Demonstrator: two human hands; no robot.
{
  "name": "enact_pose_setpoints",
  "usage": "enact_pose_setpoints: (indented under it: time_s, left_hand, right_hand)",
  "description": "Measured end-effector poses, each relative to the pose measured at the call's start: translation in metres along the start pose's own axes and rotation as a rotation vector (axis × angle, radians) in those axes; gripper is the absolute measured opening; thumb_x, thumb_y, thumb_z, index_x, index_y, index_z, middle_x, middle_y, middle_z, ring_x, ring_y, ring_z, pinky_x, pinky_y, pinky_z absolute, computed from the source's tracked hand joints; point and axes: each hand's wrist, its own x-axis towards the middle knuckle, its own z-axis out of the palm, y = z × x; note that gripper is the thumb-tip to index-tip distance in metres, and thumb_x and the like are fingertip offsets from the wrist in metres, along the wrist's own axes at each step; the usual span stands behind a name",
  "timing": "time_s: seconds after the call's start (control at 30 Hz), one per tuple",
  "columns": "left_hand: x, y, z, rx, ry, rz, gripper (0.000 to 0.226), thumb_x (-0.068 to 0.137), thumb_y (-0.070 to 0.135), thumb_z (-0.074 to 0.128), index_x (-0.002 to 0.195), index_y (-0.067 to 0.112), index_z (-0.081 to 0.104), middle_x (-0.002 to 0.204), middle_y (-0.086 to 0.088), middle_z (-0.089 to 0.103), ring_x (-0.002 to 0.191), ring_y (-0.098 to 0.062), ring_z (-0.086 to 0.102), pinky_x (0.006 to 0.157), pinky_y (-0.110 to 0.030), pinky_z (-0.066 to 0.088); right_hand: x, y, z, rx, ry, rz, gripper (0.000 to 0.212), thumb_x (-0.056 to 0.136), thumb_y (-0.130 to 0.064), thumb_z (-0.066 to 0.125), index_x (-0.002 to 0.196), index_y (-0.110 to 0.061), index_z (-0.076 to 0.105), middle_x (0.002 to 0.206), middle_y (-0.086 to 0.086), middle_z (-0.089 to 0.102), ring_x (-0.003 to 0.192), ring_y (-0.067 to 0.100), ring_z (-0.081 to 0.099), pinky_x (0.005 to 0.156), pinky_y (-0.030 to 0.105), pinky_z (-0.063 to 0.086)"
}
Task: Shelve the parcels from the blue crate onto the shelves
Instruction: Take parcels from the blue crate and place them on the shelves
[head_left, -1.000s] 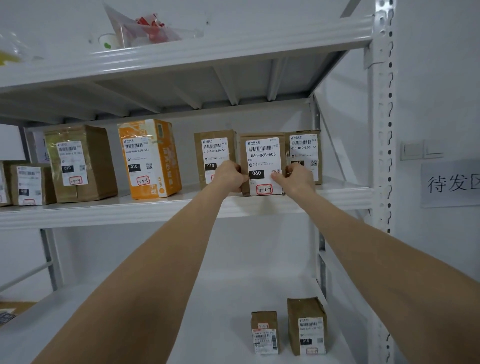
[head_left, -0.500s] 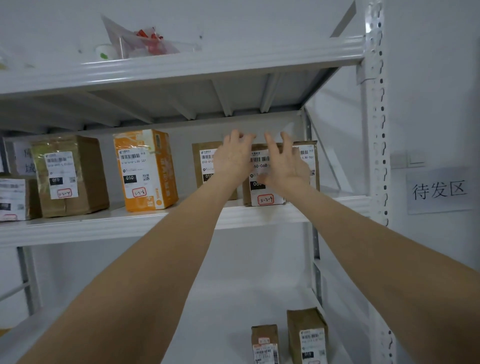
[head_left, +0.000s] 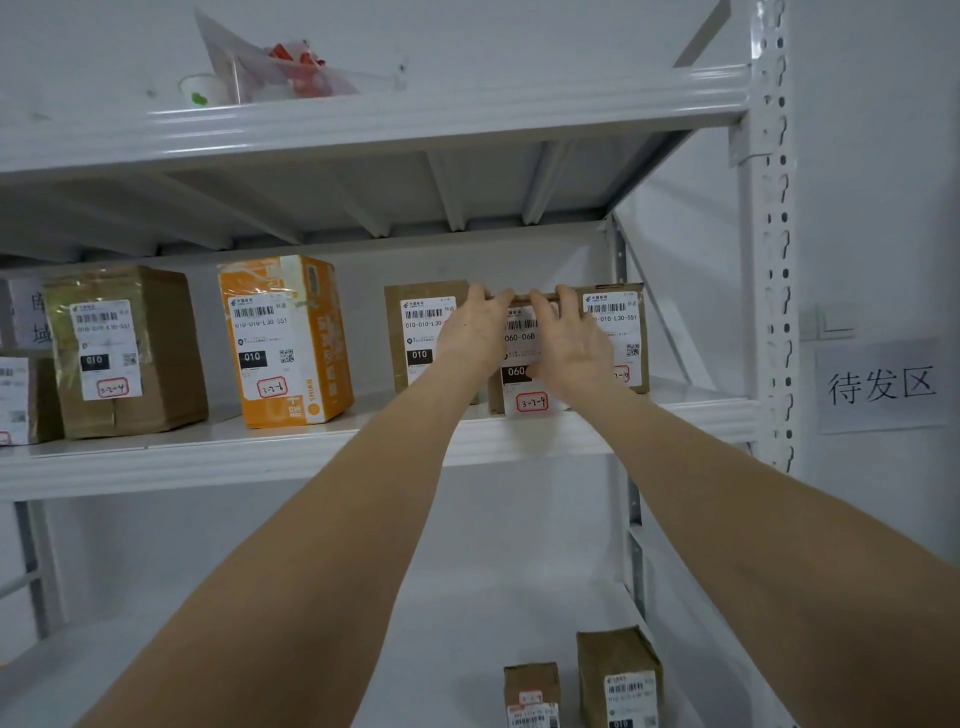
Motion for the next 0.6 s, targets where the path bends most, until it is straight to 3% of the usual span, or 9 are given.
enact_pose_setpoints:
  time_s: [0.27, 0.6]
  left_hand:
    - [0.014, -0.011, 0.015, -0.006, -0.057, 0.031, 0.072, 0.085, -0.001, 0.059, 0.147, 0.019, 0.028, 0.144, -0.013, 0.031, 0.121, -0.030, 0.050, 0.095, -0.035, 0.048]
    - [0.032, -0.016, 0.036, -0.014, -0.113, 0.006, 0.077, 0.084, 0.002, 0.062, 0.149, 0.020, 0.024, 0.148, -0.013, 0.023, 0.123, -0.032, 0.049, 0.095, -0.035, 0.048]
  right_hand:
    - [0.016, 0.005, 0.020, -0.013, -0.016, -0.012, 0.088, 0.077, -0.009, 0.075, 0.146, -0.022, 0.021, 0.151, 0.013, 0.017, 0.114, 0.035, 0.050, 0.087, 0.040, 0.051]
    - [0.033, 0.011, 0.036, -0.017, -0.066, 0.008, 0.090, 0.079, -0.010, 0.074, 0.149, -0.024, 0.017, 0.155, 0.012, 0.010, 0.114, 0.035, 0.051, 0.089, 0.041, 0.051]
